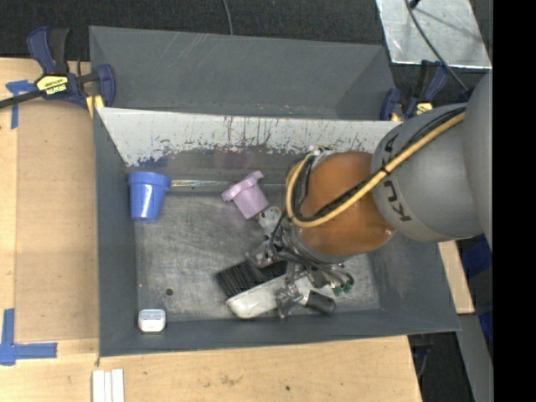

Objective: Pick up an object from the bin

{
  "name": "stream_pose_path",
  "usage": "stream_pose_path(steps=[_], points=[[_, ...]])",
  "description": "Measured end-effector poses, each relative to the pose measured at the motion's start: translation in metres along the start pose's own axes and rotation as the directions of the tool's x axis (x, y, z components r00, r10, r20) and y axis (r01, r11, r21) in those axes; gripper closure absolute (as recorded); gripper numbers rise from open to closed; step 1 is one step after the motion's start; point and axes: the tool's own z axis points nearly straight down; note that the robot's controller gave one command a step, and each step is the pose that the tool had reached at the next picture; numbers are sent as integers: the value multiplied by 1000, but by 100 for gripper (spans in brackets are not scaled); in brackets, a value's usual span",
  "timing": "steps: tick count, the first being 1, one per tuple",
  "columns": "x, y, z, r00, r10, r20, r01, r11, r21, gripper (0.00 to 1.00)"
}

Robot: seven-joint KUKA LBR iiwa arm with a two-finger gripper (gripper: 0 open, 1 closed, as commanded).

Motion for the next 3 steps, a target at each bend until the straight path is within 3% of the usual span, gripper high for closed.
stream_pose_path(steps=[3], points=[[2,1,-14,1000,0,-13,0,1000,-6,100]])
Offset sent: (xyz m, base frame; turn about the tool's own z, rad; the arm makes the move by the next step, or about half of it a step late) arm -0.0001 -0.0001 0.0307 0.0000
